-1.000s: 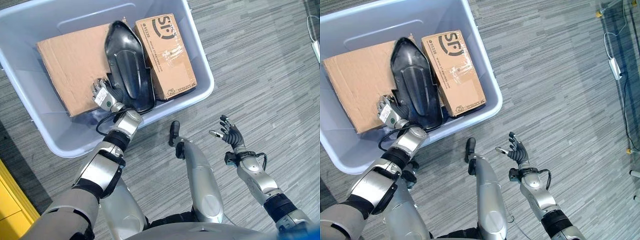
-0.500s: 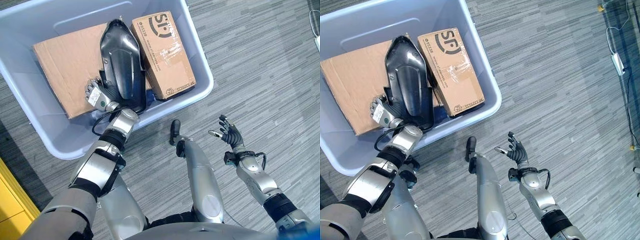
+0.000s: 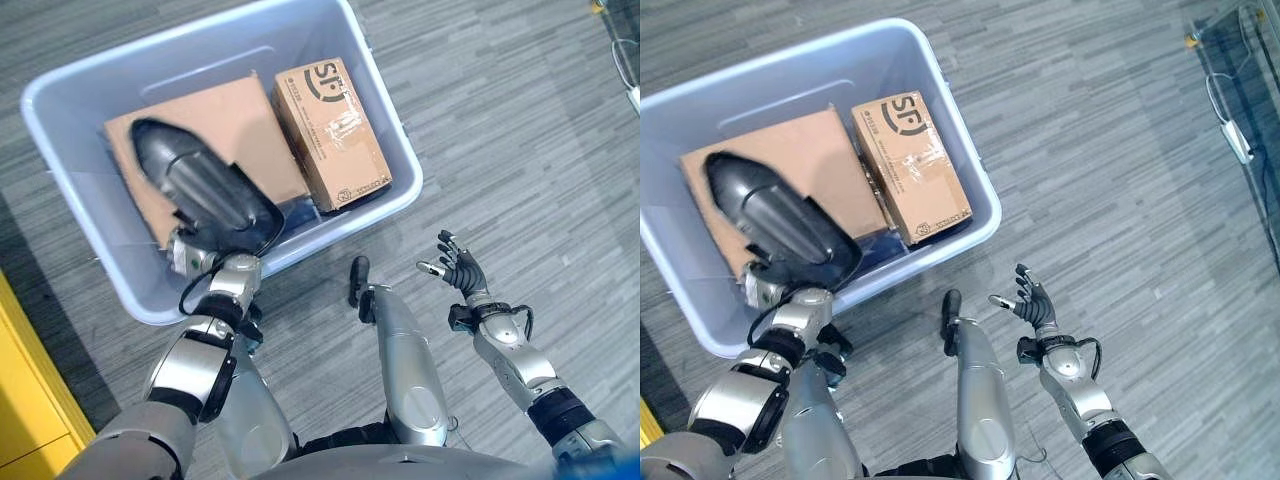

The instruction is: Move parts from the plastic box to the shelf.

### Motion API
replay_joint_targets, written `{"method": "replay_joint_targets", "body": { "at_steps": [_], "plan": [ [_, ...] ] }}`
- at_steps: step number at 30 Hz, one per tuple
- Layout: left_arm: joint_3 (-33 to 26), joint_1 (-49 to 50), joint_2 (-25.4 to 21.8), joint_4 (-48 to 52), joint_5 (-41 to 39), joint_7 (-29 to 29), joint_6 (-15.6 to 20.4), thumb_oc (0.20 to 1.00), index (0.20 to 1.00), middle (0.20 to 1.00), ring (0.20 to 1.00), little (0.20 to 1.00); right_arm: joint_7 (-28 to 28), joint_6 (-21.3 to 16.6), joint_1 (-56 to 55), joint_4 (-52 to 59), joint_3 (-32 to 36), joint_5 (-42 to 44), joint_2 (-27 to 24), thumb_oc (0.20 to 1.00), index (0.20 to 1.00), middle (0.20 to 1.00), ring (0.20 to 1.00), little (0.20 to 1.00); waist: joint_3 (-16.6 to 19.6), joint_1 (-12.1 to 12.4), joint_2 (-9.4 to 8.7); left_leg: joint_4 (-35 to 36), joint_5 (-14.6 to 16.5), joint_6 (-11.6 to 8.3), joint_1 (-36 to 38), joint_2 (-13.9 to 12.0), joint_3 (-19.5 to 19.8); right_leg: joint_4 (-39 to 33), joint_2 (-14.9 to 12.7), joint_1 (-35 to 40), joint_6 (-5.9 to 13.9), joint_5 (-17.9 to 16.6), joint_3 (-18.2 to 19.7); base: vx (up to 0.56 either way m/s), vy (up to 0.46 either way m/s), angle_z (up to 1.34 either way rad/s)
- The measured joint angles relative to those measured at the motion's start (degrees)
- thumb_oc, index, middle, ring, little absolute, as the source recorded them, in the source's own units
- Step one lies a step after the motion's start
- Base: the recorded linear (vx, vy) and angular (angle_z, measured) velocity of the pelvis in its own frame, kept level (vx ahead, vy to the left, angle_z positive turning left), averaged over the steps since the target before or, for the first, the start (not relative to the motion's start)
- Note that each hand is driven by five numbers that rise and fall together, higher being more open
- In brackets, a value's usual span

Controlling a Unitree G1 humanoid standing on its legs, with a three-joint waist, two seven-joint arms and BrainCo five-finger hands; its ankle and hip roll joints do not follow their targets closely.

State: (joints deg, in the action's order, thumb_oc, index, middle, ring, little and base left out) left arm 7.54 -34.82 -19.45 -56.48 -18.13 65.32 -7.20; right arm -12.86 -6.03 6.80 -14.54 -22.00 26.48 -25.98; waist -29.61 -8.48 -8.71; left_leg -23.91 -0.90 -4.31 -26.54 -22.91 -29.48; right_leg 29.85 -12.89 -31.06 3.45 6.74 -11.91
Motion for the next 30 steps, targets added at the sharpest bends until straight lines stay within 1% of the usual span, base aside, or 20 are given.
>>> {"method": "replay_joint_targets", "body": {
  "at_steps": [4, 5, 6, 7, 9, 10, 11, 12, 14, 16, 18, 20, 22, 23, 24, 26, 27, 28, 29, 30],
  "plan": [
    [-1.1, 3.1, -0.2, 1.3, -1.0, -0.5, 2.7, 0.200, 0.200, 0.200, 0.200, 0.200, 0.8, 0.0, -0.2, 0.0, 1.2, -2.1, 0.0, 1.000, 1.000, 1.000, 1.000, 1.000, -0.1, 0.2, 1.35, 2.1, 0.0, 0.05, 5.9, 2.0, -0.5, -0.9, -1.6, 5.5, 0.74, 0.5, 0.0, 0.00, 0.088, 0.11],
    [-1.1, 3.5, 0.1, 1.4, -1.1, -0.5, 3.4, 0.200, 0.200, 0.200, 0.200, 0.200, 0.9, 0.0, -0.4, 0.2, 1.3, -2.7, -0.5, 1.000, 1.000, 1.000, 1.000, 1.000, 0.1, 0.2, 1.91, 2.4, 0.4, -0.48, 6.6, 2.0, -0.5, -1.2, -1.7, 6.0, 1.03, 0.7, 0.0, 0.04, 0.119, 0.04],
    [-1.2, 3.6, 0.3, 1.5, -1.1, -0.5, 4.0, 0.200, 0.200, 0.200, 0.200, 0.200, 1.1, -0.1, -0.6, 0.4, 1.2, -3.3, -1.3, 1.000, 1.000, 1.000, 1.000, 1.000, 0.3, 0.3, 2.49, 2.6, 0.4, -0.51, 6.7, 2.0, -0.6, -1.4, -1.7, 6.1, 1.12, 0.8, 0.0, 0.08, 0.166, -0.03],
    [-3.3, 4.2, 0.3, 1.9, -1.8, -0.6, 5.2, 0.200, 0.200, 0.200, 0.200, 0.200, 1.5, 0.1, -0.5, 0.0, 1.6, -4.8, -2.2, 1.000, 1.000, 1.000, 1.000, 1.000, 0.1, 0.3, 3.50, 3.4, 0.0, -0.45, 8.2, 2.8, -1.1, -1.7, -1.7, 7.3, 0.89, 0.4, 0.2, 0.08, 0.149, -0.04],
    [-5.5, 5.7, 0.5, 2.0, -3.8, -0.8, 5.3, 0.200, 0.200, 0.200, 0.200, 0.200, 2.0, 0.2, -2.2, 0.3, 2.0, -6.5, -2.3, 1.000, 1.000, 1.000, 1.000, 1.000, 0.5, 0.1, 4.35, 5.4, -0.7, -0.40, 12.5, 3.0, -1.4, -3.3, -1.2, 11.6, 0.92, 0.5, -0.1, 0.08, 0.096, -0.03],
    [-5.5, 6.4, 0.6, 3.8, -3.8, -1.5, 6.3, 0.200, 0.200, 0.200, 0.200, 0.200, 2.8, 0.2, -4.6, 2.3, 3.3, -6.8, -3.8, 1.000, 1.000, 1.000, 1.000, 1.000, 2.2, 0.1, 6.63, 7.0, -0.7, -1.12, 14.2, 3.4, -1.4, -4.9, -1.2, 13.4, 1.10, 0.7, -0.6, 0.12, 0.115, 0.01],
    [-6.5, 6.9, 0.4, 5.6, -3.9, -1.7, 6.4, 0.200, 0.200, 0.200, 0.200, 0.200, 3.6, 0.8, -5.1, 2.4, 3.8, -8.3, -4.4, 1.000, 1.000, 1.000, 1.000, 1.000, 2.7, 0.0, 7.75, 8.2, -1.2, -0.70, 16.2, 4.0, -1.6, -5.9, -1.0, 15.5, 1.32, 0.3, -0.7, 0.15, 0.103, 0.04],
    [-6.7, 7.5, 0.6, 6.1, -3.8, -1.7, 6.6, 0.200, 0.200, 0.200, 0.200, 0.200, 3.8, 1.3, -6.7, 2.7, 3.9, -9.1, -4.4, 1.000, 1.000, 1.000, 1.000, 1.000, 4.3, 0.0, 8.62, 9.4, -1.2, -0.79, 18.6, 4.3, -1.6, -7.4, -0.8, 18.1, 1.59, 0.2, -1.0, 0.09, 0.033, 0.01],
    [-6.8, 8.4, 0.3, 7.7, -3.8, -1.7, 7.7, 0.200, 0.200, 0.200, 0.200, 0.200, 4.4, 1.6, -8.0, 3.3, 3.8, -10.4, -4.4, 1.000, 1.000, 1.000, 1.000, 1.000, 7.1, 0.0, 9.20, 10.2, -1.2, -0.98, 19.2, 4.5, -1.6, -8.6, -0.5, 18.8, 1.93, 0.0, -1.3, 0.05, 0.003, 0.02],
    [-6.8, 9.0, 0.0, 8.3, -3.7, -1.8, 8.8, 0.200, 0.200, 0.200, 0.200, 0.200, 5.3, 1.9, -9.0, 4.1, 3.6, -10.8, -4.3, 1.000, 1.000, 1.000, 1.000, 1.000, 8.2, 0.0, 9.11, 11.0, -1.3, -1.13, 20.6, 4.6, -1.5, -9.5, -0.3, 20.1, 1.97, 0.0, -1.3, 0.07, -0.026, -0.02],
    [-6.7, 9.9, 0.1, 9.1, -3.6, -2.8, 8.8, 0.200, 0.200, 0.200, 0.200, 0.200, 5.9, 2.3, -9.6, 4.1, 3.7, -11.1, -4.3, 1.000, 1.000, 1.000, 1.000, 1.000, 8.5, 0.0, 8.94, 12.0, -1.5, -1.43, 22.5, 4.7, -1.7, -10.3, 0.0, 22.0, 2.04, 0.0, -1.5, 0.06, -0.066, -0.01],
    [-6.6, 10.6, 0.0, 10.4, -2.3, -3.0, 8.9, 0.200, 0.200, 0.200, 0.200, 0.200, 6.1, 2.3, -10.7, 4.1, 3.7, -11.6, -4.3, 1.000, 1.000, 1.000, 1.000, 1.000, 9.7, 0.1, 8.95, 12.9, -1.8, -1.74, 22.7, 4.8, -1.7, -10.7, 0.1, 22.1, 2.08, 0.2, -1.7, 0.03, -0.083, 0.01],
    [-6.2, 11.6, 0.0, 13.4, -0.6, -4.3, 10.0, 0.200, 0.200, 0.200, 0.200, 0.200, 6.6, 2.3, -11.7, 4.1, 3.8, -12.2, -4.3, 1.000, 1.000, 1.000, 1.000, 1.000, 10.0, 0.0, 8.98, 13.8, -2.3, -1.87, 23.8, 4.9, -1.6, -11.0, 0.2, 23.1, 2.04, 0.2, -2.1, 0.00, -0.172, 0.05],
    [-5.3, 13.8, 0.4, 16.3, 0.4, -5.1, 10.7, 0.200, 0.200, 0.200, 0.200, 0.200, 7.0, 2.3, -12.4, 4.1, 3.7, -12.3, -4.3, 1.000, 1.000, 1.000, 1.000, 1.000, 10.8, 0.2, 9.21, 14.1, -2.5, -2.02, 24.1, 4.7, -1.4, -10.9, 0.5, 23.5, 1.94, 0.5, -2.4, 0.00, -0.245, 0.12],
    [-4.9, 16.2, 1.3, 18.9, 1.8, -6.0, 12.3, 0.200, 0.200, 0.200, 0.200, 0.200, 7.4, 2.1, -12.8, 4.1, 3.6, -12.4, -4.2, 1.000, 1.000, 1.000, 1.000, 1.000, 11.2, 0.4, 9.39, 14.7, -3.1, -2.15, 24.7, 4.6, -1.1, -10.8, 0.7, 24.3, 1.85, 0.9, -3.0, -0.01, -0.289, 0.12],
    [-2.9, 19.9, 3.4, 21.4, 2.1, -7.6, 14.4, 0.200, 0.200, 0.200, 0.200, 0.200, 8.0, 1.8, -13.3, 4.0, 3.5, -12.7, -4.1, 1.000, 1.000, 1.000, 1.000, 1.000, 12.3, 2.6, 10.46, 15.0, -3.7, -1.54, 25.2, 4.3, 0.4, -9.0, 0.9, 24.5, 1.41, 2.3, -3.5, -0.04, -0.262, 0.17],
    [-2.9, 22.6, 4.5, 23.7, 2.3, -8.9, 14.7, 0.200, 0.200, 0.200, 0.200, 0.200, 8.3, 1.8, -13.1, 4.0, 3.4, -12.8, -3.8, 1.000, 1.000, 1.000, 1.000, 1.000, 13.0, 3.7, 10.96, 15.2, -4.4, -1.44, 25.2, 4.1, 1.2, -7.5, 0.9, 24.4, 1.30, 3.7, -4.2, -0.09, -0.276, 0.32],
    [-2.6, 25.8, 5.1, 26.1, 3.2, -9.5, 15.4, 0.200, 0.200, 0.200, 0.200, 0.200, 8.7, 1.7, -13.0, 4.0, 3.2, -13.1, -3.5, 1.000, 1.000, 1.000, 1.000, 1.000, 13.9, 5.3, 11.40, 16.0, -5.9, -1.17, 25.2, 3.8, 2.3, -5.1, 1.1, 23.9, 0.57, 5.0, -5.0, -0.09, -0.253, 0.43],
    [-2.6, 29.7, 4.9, 29.6, 3.3, -10.6, 16.1, 0.200, 0.200, 0.200, 0.200, 0.200, 9.4, 1.5, -12.0, 4.0, 2.8, -13.4, -3.3, 1.000, 1.000, 1.000, 1.000, 1.000, 14.0, 7.2, 11.23, 17.2, -9.8, 0.64, 24.6, 3.8, 3.6, -3.4, 1.0, 23.3, -0.64, 6.6, -6.0, 0.04, -0.214, 0.47],
    [-2.5, 32.5, 4.6, 31.8, 3.7, -11.3, 16.6, 0.200, 0.200, 0.200, 0.200, 0.200, 10.1, 1.5, -10.9, 4.0, 2.4, -13.8, -3.1, 1.000, 1.000, 1.000, 1.000, 1.000, 14.0, 8.4, 11.23, 19.1, -14.0, 1.19, 24.4, 3.8, 4.3, -3.2, 1.4, 23.3, -1.80, 7.3, -6.8, 0.05, -0.162, 0.46]
  ]
}}
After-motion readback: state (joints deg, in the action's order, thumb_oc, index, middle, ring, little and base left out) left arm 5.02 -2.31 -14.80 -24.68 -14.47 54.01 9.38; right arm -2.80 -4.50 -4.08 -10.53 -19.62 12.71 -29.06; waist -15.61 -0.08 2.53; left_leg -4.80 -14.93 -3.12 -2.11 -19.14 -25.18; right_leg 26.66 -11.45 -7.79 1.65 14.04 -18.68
